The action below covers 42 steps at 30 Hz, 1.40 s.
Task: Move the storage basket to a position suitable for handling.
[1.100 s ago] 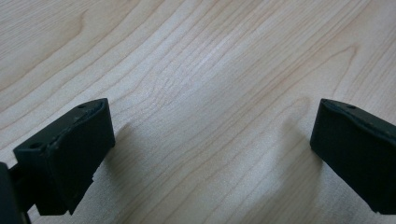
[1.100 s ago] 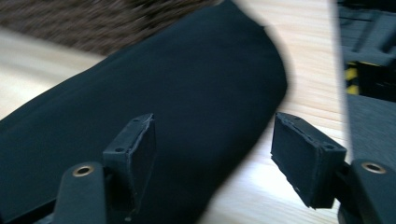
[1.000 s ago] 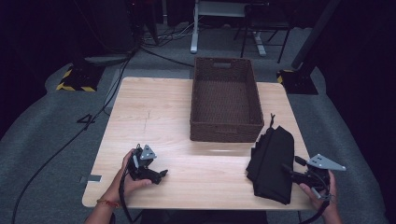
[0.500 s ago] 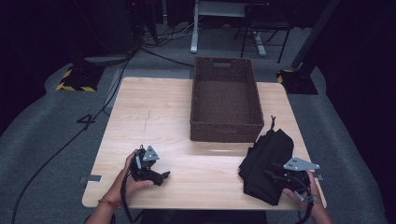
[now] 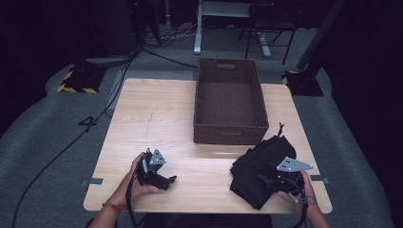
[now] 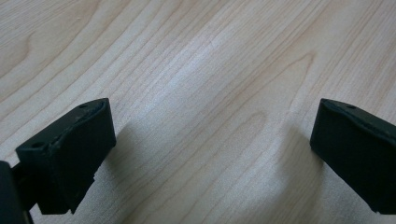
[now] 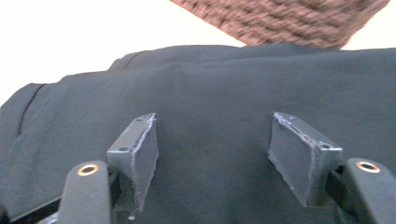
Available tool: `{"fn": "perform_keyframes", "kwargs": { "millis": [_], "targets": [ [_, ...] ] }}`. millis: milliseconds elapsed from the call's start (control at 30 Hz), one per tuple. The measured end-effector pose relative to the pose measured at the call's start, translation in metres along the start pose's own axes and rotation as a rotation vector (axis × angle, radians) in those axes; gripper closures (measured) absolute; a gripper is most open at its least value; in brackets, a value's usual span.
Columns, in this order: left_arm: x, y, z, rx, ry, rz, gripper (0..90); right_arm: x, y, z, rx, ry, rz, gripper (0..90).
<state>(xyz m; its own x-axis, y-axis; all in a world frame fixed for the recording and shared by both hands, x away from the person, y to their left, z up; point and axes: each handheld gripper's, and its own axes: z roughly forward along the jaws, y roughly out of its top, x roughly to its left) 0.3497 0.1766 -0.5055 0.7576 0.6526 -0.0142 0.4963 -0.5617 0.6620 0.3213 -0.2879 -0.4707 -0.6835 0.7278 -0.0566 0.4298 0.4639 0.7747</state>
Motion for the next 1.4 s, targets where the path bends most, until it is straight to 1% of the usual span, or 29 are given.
{"fn": "perform_keyframes", "kwargs": {
  "millis": [133, 167, 233, 267, 333, 367, 400, 433, 500, 567, 633, 667, 700, 767, 800, 833, 867, 900, 933, 967, 1033, 1067, 1133, 1167, 1200, 1267, 1333, 1367, 1400],
  "targets": [
    [0.0, 0.0, 0.0, 0.0, 0.001, 0.001, 0.4, -0.016, 0.0, -0.021, -0.056, -0.069, 0.014, 31.9],
    [0.0, 0.0, 0.0, 0.0, 0.0, 0.001, 0.3, -0.02, -0.001, -0.026, -0.062, -0.098, 0.015, 31.9],
    [0.0, 0.0, 0.0, 0.0, 0.001, 0.001, 0.4, -0.031, -0.003, -0.036, -0.07, -0.175, 0.014, 32.1],
    [0.0, 0.0, 0.0, 0.0, 0.002, -0.001, 0.3, -0.036, -0.004, -0.039, -0.075, -0.189, 0.024, 32.3],
    [-0.001, 0.001, 0.001, 0.0, 0.004, -0.007, 0.2, -0.052, -0.008, -0.045, -0.091, -0.209, 0.081, 33.2],
    [0.0, 0.001, 0.001, 0.002, 0.004, -0.008, 0.2, -0.06, -0.012, -0.047, -0.092, -0.217, 0.116, 33.4],
    [0.0, 0.001, 0.001, 0.002, 0.004, -0.006, 0.2, -0.066, -0.015, -0.047, -0.09, -0.214, 0.141, 33.6],
    [0.0, 0.002, 0.001, 0.005, 0.001, -0.007, 0.2, -0.069, -0.018, -0.045, -0.079, -0.216, 0.155, 33.5],
    [0.0, 0.003, 0.002, 0.01, 0.005, -0.006, 0.2, -0.069, -0.021, -0.041, -0.064, -0.214, 0.152, 33.4],
    [0.0, 0.005, 0.003, 0.012, 0.004, -0.011, 0.3, -0.067, -0.023, -0.035, -0.049, -0.201, 0.145, 32.9],
    [0.0, 0.008, 0.004, 0.016, 0.004, -0.003, 1.1, -0.065, -0.023, -0.028, -0.023, -0.207, 0.139, 32.9],
    [-0.001, 0.01, 0.004, 0.013, 0.006, -0.003, 3.4, -0.065, -0.024, -0.024, -0.011, -0.216, 0.138, 32.9],
    [-0.002, 0.012, 0.004, 0.008, 0.0, 0.0, 7.8, -0.066, -0.024, -0.02, 0.002, -0.221, 0.134, 32.8],
    [-0.003, 0.017, 0.004, -0.006, -0.01, 0.013, 24.5, -0.068, -0.026, -0.014, 0.018, -0.222, 0.14, 31.9],
    [-0.004, 0.021, 0.003, -0.015, -0.014, 0.017, 21.3, -0.068, -0.027, -0.012, 0.019, -0.218, 0.148, 32.0],
    [-0.005, 0.025, 0.002, -0.032, -0.016, 0.02, 13.4, -0.068, -0.027, -0.01, 0.022, -0.218, 0.15, 32.1],
    [-0.005, 0.025, 0.002, -0.032, -0.016, 0.02, 14.8, -0.068, -0.027, -0.01, 0.022, -0.218, 0.15, 32.1],
    [-0.007, 0.034, -0.002, -0.079, -0.028, 0.03, 21.1, -0.066, -0.028, -0.009, 0.021, -0.217, 0.147, 32.8],
    [-0.008, 0.039, -0.003, -0.094, -0.031, 0.037, 20.4, -0.065, -0.028, -0.008, 0.024, -0.216, 0.143, 32.9],
    [-0.01, 0.044, -0.005, -0.113, -0.024, 0.04, 14.9, -0.063, -0.028, -0.008, 0.023, -0.215, 0.137, 32.9],
    [-0.014, 0.059, -0.009, -0.171, -0.021, 0.068, 19.0, -0.061, -0.028, -0.006, 0.024, -0.212, 0.129, 32.9],
    [-0.015, 0.067, -0.01, -0.195, -0.03, 0.072, 17.8, -0.061, -0.028, -0.006, 0.023, -0.211, 0.128, 32.9],
    [-0.016, 0.081, -0.012, -0.22, -0.043, 0.08, 17.8, -0.061, -0.028, -0.006, 0.021, -0.211, 0.135, 33.1],
    [-0.017, 0.091, -0.012, -0.243, -0.038, 0.094, 17.9, -0.061, -0.029, -0.006, 0.018, -0.212, 0.139, 33.1],
    [-0.018, 0.097, -0.012, -0.257, -0.038, 0.099, 18.1, -0.061, -0.029, -0.006, 0.018, -0.209, 0.137, 33.1],
    [-0.019, 0.115, -0.012, -0.282, -0.045, 0.123, 18.6, -0.061, -0.03, -0.006, 0.015, -0.207, 0.137, 33.1],
    [-0.021, 0.131, -0.009, -0.302, -0.049, 0.132, 18.8, -0.06, -0.031, -0.005, 0.014, -0.208, 0.141, 33.0],
    [-0.022, 0.137, -0.008, -0.302, -0.056, 0.137, 19.1, -0.06, -0.031, -0.005, 0.013, -0.209, 0.142, 33.1],
    [-0.024, 0.146, -0.005, -0.308, -0.057, 0.152, 19.1, -0.06, -0.031, -0.005, 0.014, -0.209, 0.144, 33.0]
  ]
}}
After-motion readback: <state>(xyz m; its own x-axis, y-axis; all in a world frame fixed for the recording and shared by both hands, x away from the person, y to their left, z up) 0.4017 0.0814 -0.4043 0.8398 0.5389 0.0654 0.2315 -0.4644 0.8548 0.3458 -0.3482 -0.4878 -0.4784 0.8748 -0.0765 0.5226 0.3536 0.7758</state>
